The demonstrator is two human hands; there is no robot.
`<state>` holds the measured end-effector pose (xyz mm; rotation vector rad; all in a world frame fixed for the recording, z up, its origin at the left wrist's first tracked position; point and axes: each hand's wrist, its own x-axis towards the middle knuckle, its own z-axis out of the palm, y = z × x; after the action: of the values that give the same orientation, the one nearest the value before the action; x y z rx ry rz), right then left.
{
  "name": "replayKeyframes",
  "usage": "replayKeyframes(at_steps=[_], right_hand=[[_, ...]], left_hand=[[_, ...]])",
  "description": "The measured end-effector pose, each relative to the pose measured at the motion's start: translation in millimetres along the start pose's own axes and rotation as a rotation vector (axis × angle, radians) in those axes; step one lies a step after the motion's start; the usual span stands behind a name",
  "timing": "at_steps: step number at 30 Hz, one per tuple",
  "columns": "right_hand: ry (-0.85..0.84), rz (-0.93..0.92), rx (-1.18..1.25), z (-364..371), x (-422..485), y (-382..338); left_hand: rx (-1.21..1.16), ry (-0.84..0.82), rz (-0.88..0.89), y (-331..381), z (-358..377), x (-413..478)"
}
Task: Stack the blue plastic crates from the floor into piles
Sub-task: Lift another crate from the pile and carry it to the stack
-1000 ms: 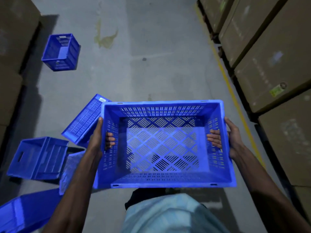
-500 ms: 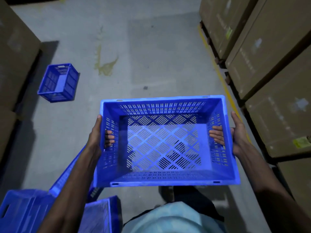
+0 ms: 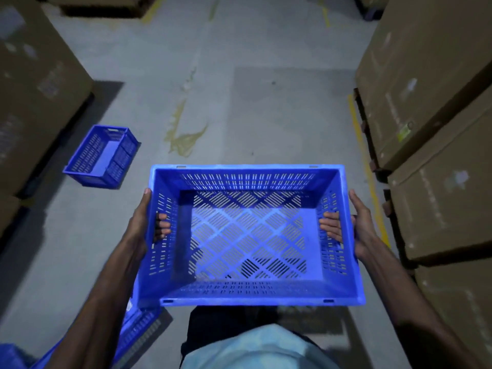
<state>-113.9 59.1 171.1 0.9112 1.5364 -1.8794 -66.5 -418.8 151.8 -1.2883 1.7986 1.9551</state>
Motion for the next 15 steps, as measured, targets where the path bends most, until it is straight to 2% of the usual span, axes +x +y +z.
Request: replayKeyframes(at_steps=[10,15], right_hand=[[-0.068,0.018,-0.112,121.8,188.6,-178.7],[-0.082,0.019,-0.177,211.8,275.8,-287.5]], left_hand=[[-0.106,-0.005,-0.065,136.5,43.1,179.8],[-0.151,0.026,-0.089,239.6,49.7,282.8]])
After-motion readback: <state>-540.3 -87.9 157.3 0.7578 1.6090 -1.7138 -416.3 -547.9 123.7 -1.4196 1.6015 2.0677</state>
